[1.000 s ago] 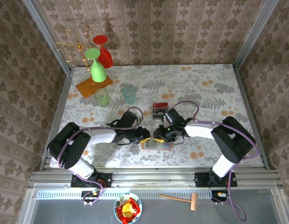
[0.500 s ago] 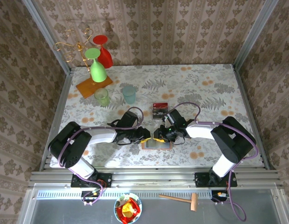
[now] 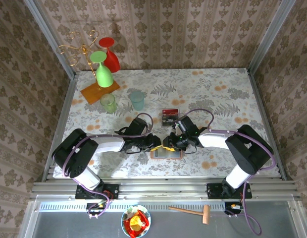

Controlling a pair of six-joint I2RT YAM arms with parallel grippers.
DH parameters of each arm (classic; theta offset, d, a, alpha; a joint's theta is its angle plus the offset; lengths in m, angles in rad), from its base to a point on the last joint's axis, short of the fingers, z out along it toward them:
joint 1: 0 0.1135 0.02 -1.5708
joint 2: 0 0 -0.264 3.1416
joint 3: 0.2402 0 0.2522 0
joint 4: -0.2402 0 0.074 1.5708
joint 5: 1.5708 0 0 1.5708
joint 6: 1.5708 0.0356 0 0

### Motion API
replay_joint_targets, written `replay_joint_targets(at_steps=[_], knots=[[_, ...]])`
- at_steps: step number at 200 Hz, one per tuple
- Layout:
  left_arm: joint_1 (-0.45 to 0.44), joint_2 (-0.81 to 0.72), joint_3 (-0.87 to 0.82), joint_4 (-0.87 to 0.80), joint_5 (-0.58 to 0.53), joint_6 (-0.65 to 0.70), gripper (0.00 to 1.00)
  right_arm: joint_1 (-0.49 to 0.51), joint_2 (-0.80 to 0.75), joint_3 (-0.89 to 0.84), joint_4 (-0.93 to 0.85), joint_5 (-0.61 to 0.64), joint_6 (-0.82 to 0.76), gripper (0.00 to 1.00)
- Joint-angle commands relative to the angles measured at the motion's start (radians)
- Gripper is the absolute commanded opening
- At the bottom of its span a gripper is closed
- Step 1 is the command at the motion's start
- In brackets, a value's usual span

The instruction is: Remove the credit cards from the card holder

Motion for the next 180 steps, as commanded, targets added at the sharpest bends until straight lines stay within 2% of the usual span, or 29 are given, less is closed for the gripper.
replay_joint_targets(at_steps=[1,91,180], knots=[[-0.007,-0.010,0.016,-0.005,0.015,-0.008,0.28,-0.008,-0.062,-0.009,-0.021,0.009,0.013,0.35],[-0.016,-0.023,0.093,-0.074,0.023,0.023,0.31,-0.056,-0.253,0.027,-0.278,0.127,-0.071,0.38],[-0.082,0.094,0.215,-0.078,0.051,0.030,0.38,-0.130,-0.413,-0.001,-0.427,0.194,-0.128,0.39]])
